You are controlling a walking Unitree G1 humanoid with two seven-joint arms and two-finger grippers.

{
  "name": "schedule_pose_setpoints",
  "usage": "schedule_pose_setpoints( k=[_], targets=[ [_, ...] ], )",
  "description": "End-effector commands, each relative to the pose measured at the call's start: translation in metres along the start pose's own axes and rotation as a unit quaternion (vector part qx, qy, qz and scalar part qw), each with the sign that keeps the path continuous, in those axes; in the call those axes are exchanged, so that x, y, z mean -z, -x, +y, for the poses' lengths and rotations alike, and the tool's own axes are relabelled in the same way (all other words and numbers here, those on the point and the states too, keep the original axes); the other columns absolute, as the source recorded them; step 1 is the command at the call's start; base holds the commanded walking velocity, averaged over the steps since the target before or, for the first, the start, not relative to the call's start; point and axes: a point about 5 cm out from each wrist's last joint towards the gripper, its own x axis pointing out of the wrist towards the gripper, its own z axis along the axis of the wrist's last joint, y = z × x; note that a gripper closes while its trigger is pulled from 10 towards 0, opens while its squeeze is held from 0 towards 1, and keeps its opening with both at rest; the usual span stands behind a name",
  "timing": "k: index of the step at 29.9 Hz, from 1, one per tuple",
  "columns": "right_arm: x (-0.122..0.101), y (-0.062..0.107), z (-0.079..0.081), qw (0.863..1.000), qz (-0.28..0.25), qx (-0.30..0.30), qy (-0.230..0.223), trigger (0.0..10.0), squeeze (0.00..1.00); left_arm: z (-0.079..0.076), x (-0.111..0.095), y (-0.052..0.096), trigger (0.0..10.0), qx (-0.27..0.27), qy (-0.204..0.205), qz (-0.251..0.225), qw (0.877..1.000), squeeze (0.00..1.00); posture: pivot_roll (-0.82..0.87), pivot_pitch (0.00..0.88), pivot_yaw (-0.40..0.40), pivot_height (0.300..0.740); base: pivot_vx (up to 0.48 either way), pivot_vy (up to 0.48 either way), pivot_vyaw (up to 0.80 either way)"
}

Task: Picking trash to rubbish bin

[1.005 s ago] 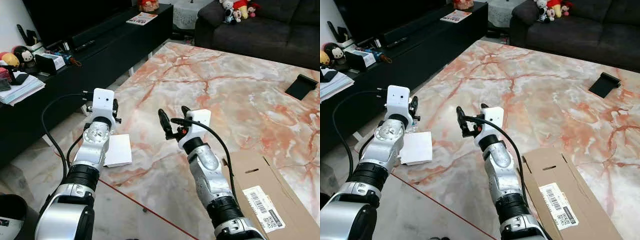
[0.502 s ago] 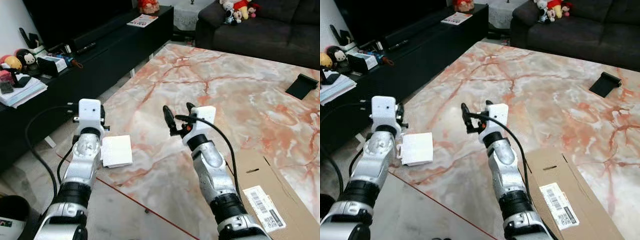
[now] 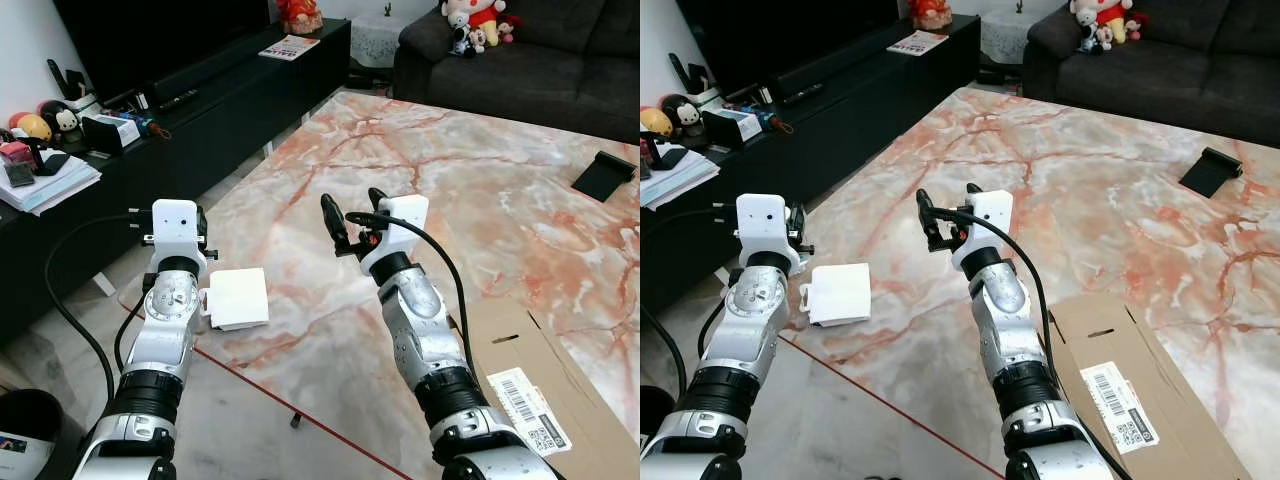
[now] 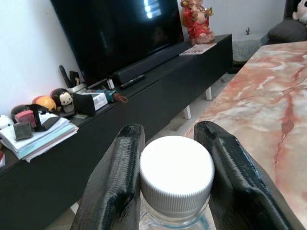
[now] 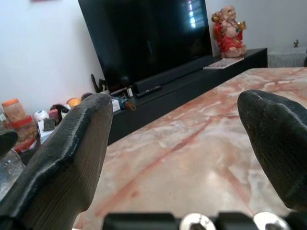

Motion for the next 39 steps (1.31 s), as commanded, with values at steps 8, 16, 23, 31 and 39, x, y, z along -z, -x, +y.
schedule_pose_setpoints(
  k=[8, 16, 23, 31, 39],
  targets=[
    [0.001, -0.001, -0.001, 1.000, -0.002, 0.004, -0.003, 10.0, 0.00, -0.002, -0.029, -0.013, 10.0, 0.002, 0.008, -0.051, 0.999, 0.00, 0.04, 0.000, 0.080, 0.740, 0.000, 0.000, 0.00],
    [0.007, 0.001, 0.000, 1.000, 0.006, 0.005, -0.004, 10.0, 0.00, -0.002, -0.026, -0.009, 10.0, 0.004, 0.008, -0.048, 0.999, 0.00, 0.06, 0.000, 0.074, 0.740, -0.068, 0.000, 0.00],
    [0.004, -0.002, 0.002, 1.000, 0.001, 0.006, -0.007, 10.0, 0.00, -0.006, -0.030, -0.010, 10.0, 0.009, 0.012, -0.052, 0.999, 0.00, 0.06, 0.000, 0.083, 0.740, -0.282, 0.000, 0.00],
    [0.006, 0.001, 0.000, 1.000, 0.003, 0.012, -0.007, 10.0, 0.00, -0.009, -0.032, -0.010, 10.0, 0.014, 0.016, -0.054, 0.998, 0.00, 0.05, 0.000, 0.086, 0.740, -0.277, 0.000, 0.00],
    [0.005, 0.001, -0.002, 1.000, 0.002, 0.015, -0.006, 10.0, 0.00, -0.008, -0.032, -0.010, 10.0, 0.013, 0.015, -0.052, 0.998, 0.00, 0.05, 0.000, 0.084, 0.740, -0.271, 0.000, 0.00]
  ],
)
